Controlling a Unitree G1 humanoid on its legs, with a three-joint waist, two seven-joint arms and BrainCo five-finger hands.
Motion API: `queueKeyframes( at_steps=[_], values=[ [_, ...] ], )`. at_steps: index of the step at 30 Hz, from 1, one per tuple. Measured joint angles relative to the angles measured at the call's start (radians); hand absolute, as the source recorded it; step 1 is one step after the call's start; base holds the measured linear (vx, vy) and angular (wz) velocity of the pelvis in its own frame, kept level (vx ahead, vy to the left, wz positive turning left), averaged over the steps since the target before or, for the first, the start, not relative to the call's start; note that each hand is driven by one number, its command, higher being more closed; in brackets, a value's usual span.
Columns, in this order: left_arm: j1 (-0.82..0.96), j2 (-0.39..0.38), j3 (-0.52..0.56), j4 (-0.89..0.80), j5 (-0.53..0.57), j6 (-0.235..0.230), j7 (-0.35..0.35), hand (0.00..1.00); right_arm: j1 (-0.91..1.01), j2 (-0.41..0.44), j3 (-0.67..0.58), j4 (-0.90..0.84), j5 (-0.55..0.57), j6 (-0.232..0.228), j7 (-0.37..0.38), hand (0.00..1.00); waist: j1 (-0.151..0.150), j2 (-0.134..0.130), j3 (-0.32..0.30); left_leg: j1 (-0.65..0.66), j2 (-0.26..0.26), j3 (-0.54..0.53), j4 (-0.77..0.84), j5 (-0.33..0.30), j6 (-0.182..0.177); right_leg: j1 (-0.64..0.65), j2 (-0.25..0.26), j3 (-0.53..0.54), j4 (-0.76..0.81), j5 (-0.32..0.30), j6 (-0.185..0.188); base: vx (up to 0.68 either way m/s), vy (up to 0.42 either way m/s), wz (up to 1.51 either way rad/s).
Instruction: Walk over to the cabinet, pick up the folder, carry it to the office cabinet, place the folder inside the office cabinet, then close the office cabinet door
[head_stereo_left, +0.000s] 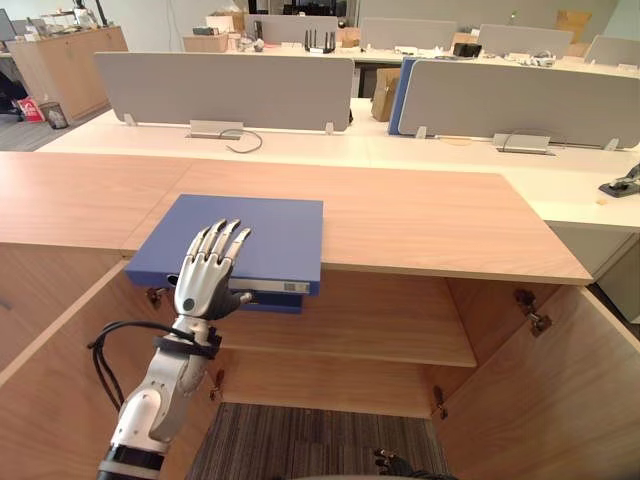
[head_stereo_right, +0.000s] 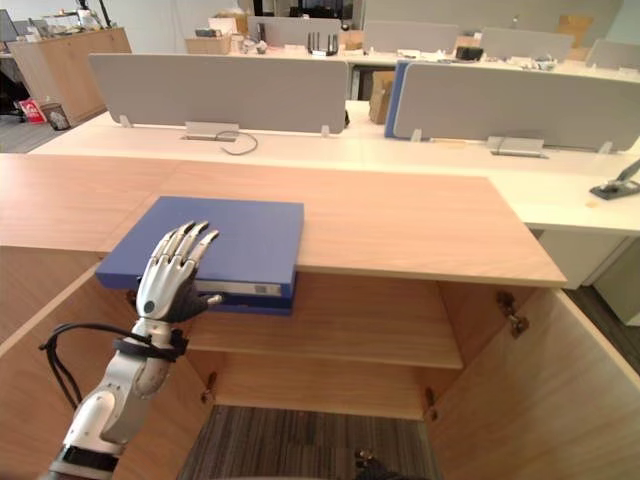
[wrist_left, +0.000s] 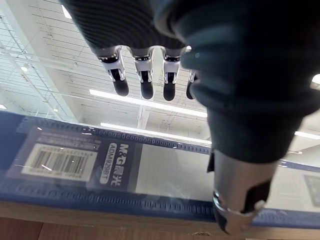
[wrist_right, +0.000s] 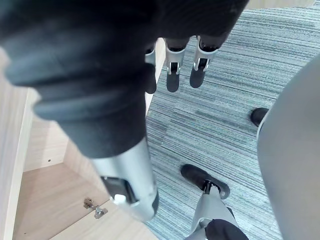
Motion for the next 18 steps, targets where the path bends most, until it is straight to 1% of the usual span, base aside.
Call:
queueKeyframes(
  at_steps=[6, 11, 17, 18],
  values=[
    [-0.041, 0.036, -0.032, 0.052, 0.007, 0.003, 0.000, 0.00, 0.000, 0.000, 0.000, -0.017, -0.001, -0.001, 0.000, 0.00, -0.012, 0.001, 0.008, 0.012, 0.000, 0.004, -0.003, -0.006, -0.005, 0.015, -0.001, 0.000, -0.011, 0.000, 0.000, 0.00, 0.000, 0.00],
    [-0.053, 0.037, -0.041, 0.128, 0.008, 0.005, -0.002, 0.00, 0.000, -0.001, 0.001, -0.021, -0.001, -0.001, 0.000, 0.00, -0.018, 0.005, 0.013, 0.012, 0.001, 0.005, -0.003, -0.008, -0.006, 0.016, 0.002, 0.001, -0.013, 0.000, 0.000, 0.00, 0.000, 0.00],
    [-0.109, 0.044, -0.043, 0.213, 0.028, 0.029, -0.005, 0.00, 0.000, 0.000, 0.005, -0.033, -0.031, -0.001, -0.001, 0.00, -0.022, 0.006, 0.017, 0.013, 0.001, 0.007, -0.003, -0.008, -0.006, 0.016, 0.001, 0.001, -0.013, 0.000, 0.000, 0.00, 0.000, 0.00],
    [-0.120, 0.044, -0.044, 0.228, 0.032, 0.038, -0.009, 1.00, 0.000, -0.001, 0.005, -0.036, -0.035, -0.001, -0.001, 0.00, -0.026, 0.007, 0.017, 0.013, 0.001, 0.008, -0.003, -0.008, -0.006, 0.017, 0.001, 0.001, -0.013, 0.000, 0.000, 0.00, 0.000, 0.00]
  ],
)
